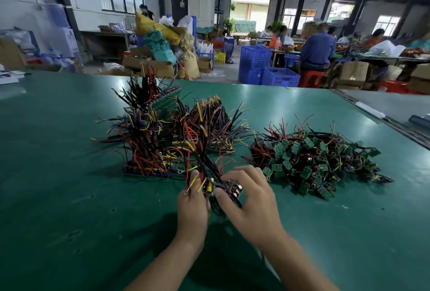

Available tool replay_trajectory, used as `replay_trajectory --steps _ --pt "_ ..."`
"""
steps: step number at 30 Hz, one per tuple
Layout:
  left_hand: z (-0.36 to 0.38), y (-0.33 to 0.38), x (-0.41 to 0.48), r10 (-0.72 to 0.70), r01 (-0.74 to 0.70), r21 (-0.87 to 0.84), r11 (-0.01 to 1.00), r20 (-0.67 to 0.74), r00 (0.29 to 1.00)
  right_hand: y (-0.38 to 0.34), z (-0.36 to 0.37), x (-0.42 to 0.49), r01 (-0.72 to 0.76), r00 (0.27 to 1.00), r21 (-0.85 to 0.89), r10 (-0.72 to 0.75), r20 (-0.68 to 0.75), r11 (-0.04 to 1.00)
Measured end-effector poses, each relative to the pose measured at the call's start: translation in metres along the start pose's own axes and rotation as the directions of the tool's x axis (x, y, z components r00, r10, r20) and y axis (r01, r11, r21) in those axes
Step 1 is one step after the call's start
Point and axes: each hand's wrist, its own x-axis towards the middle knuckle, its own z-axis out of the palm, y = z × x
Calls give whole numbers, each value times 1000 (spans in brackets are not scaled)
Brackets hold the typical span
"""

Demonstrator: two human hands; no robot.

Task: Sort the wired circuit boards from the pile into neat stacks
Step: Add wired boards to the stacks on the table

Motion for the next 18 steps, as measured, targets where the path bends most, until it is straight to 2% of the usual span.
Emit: replay_trajectory --steps 3,6,13,18 --pt "3 -4 0 -23 24 28 999 -36 999 -2 7 -2 -157 985 -1 157 68 988" --pt "6 -11 0 -57 58 61 996 -25 998 -2 13 -4 -300 952 0 300 63 954" --pt "7 -23 -5 99 -108 78 991 107 989 -7 15 -2 -433 900 -12 433 58 901" --pt "9 -26 -10 161 -177 59 982 212 964 -5 11 1 -491 871 88 491 21 867"
